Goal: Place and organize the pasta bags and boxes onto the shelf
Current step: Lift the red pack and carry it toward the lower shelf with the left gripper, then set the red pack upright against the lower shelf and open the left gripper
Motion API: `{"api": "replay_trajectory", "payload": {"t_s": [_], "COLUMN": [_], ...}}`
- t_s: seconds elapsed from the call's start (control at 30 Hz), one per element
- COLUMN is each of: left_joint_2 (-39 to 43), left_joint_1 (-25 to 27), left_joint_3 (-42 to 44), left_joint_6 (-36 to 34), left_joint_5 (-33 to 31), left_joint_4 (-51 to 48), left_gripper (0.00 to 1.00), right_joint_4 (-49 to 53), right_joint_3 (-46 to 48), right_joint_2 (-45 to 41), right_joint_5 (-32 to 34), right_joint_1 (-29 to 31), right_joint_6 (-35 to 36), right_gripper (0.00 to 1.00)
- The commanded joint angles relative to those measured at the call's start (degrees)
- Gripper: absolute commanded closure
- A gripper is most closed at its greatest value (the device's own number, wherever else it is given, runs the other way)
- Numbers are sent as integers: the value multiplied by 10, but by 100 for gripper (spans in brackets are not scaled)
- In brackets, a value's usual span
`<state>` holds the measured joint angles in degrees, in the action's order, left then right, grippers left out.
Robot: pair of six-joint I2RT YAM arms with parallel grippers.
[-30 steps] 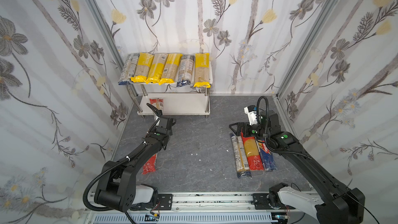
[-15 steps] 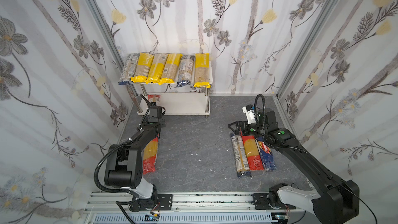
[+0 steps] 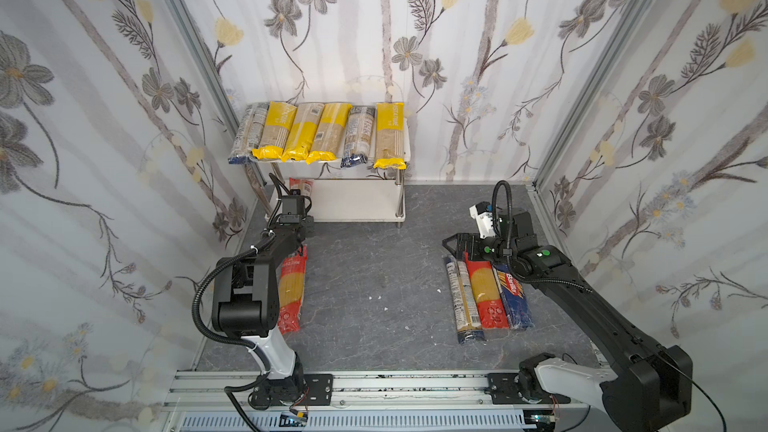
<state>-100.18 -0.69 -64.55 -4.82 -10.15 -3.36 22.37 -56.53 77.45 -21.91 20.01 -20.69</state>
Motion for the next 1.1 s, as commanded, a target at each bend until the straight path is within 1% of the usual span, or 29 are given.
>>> {"api": "replay_trajectory", "payload": {"t_s": [0.0, 0.13, 0.43, 0.47, 0.5, 0.53, 0.6, 0.63, 0.67, 0.7, 0.83, 0.93, 1.07], "left_joint_2": [-15, -39, -75, -74, -70, -67, -56, -52, -47, -42, -11, 25, 76], "left_joint_1": [-7, -19, -35, -36, -36, -36, -36, -36, -36, -36, -32, -21, 14], "left_joint_3": [-25, -42, -73, -73, -70, -66, -58, -55, -51, -47, -23, 1, 29], "left_joint_6": [-25, -20, -17, -18, -17, -14, -9, -5, 0, 5, 25, 39, 60], "left_joint_5": [1, 18, 4, 4, 4, 4, 3, 4, 9, 14, 21, 1, -41], "left_joint_4": [57, 52, 49, 46, 46, 46, 46, 46, 45, 45, 41, 32, -7], "left_gripper": [100, 100, 100, 92, 68, 48, 19, 8, 1, 0, 0, 0, 0], "right_joint_4": [7, 13, 20, 20, 20, 20, 22, 23, 25, 27, 34, 36, 27], "right_joint_3": [-14, -28, -42, -44, -45, -45, -47, -47, -48, -48, -48, -46, -30], "right_joint_2": [6, 11, 23, 24, 24, 24, 23, 21, 20, 18, 5, -5, -24], "right_joint_5": [13, 18, 24, 23, 22, 21, 22, 22, 22, 22, 24, 24, 11], "right_joint_1": [-1, -2, -6, -6, -6, -5, -6, -6, -6, -6, -6, -6, -6], "right_joint_6": [10, 11, 10, 10, 9, 10, 9, 9, 10, 12, 14, 15, 5], "right_gripper": [0, 0, 0, 0, 0, 0, 0, 0, 0, 0, 0, 0, 0]}}
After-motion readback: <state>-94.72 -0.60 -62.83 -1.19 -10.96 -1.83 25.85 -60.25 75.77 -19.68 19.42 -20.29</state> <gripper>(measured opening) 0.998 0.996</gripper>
